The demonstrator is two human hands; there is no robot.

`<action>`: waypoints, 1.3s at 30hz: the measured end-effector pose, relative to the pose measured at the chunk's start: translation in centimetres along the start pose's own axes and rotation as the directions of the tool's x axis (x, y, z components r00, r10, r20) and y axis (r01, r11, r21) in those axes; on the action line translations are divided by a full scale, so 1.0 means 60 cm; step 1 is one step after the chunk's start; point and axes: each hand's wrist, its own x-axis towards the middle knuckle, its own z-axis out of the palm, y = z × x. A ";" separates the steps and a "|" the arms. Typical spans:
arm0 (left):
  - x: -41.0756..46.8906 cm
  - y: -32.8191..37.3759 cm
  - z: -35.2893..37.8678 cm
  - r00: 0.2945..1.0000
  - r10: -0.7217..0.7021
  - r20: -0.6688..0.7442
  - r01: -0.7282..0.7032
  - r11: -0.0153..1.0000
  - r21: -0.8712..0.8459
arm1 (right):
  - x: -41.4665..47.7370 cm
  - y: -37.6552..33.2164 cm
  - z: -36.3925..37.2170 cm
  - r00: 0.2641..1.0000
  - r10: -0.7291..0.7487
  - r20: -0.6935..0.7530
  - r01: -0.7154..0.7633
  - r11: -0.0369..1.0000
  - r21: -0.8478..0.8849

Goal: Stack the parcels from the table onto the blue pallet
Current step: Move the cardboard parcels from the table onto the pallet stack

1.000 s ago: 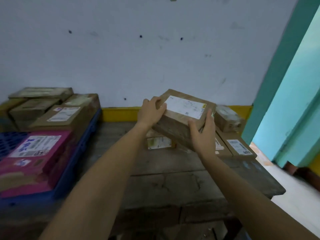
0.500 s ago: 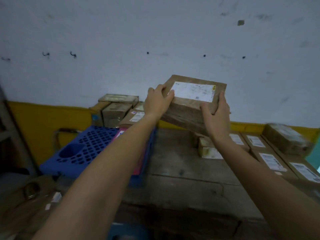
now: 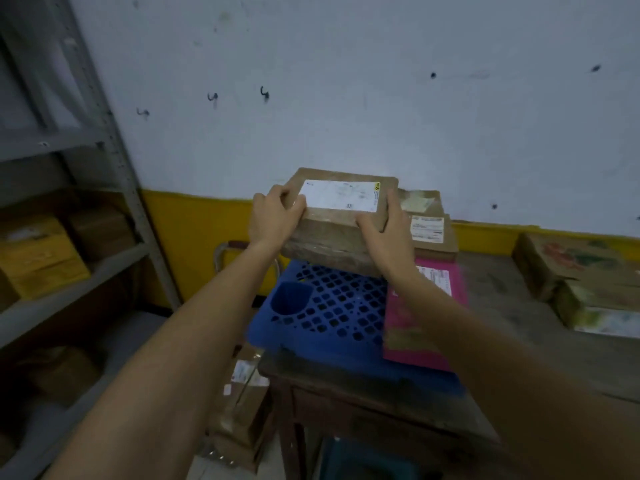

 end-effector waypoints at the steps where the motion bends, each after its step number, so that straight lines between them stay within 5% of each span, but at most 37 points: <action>1: 0.007 -0.018 0.007 1.000 -0.013 0.015 0.013 1.000 0.013 | 0.004 0.007 0.015 0.999 0.023 0.024 -0.023 1.000 0.003; 9: 0.027 -0.108 0.085 0.979 -0.139 0.149 0.121 0.985 0.122 | 0.051 0.085 0.078 0.954 0.233 0.188 -0.231 0.972 -0.032; 15: 0.015 -0.158 0.145 0.943 -0.173 0.284 0.131 0.978 0.163 | 0.064 0.139 0.109 0.862 0.393 0.322 -0.316 0.911 -0.265; 25: 0.087 -0.155 0.207 0.921 -0.066 0.384 0.002 0.986 0.166 | 0.129 0.150 0.138 0.901 0.412 0.134 -0.239 0.731 -0.639; 39: 0.134 -0.149 0.263 0.891 0.033 0.452 -0.091 0.990 0.107 | 0.199 0.176 0.140 0.919 0.392 0.046 -0.261 0.691 -0.674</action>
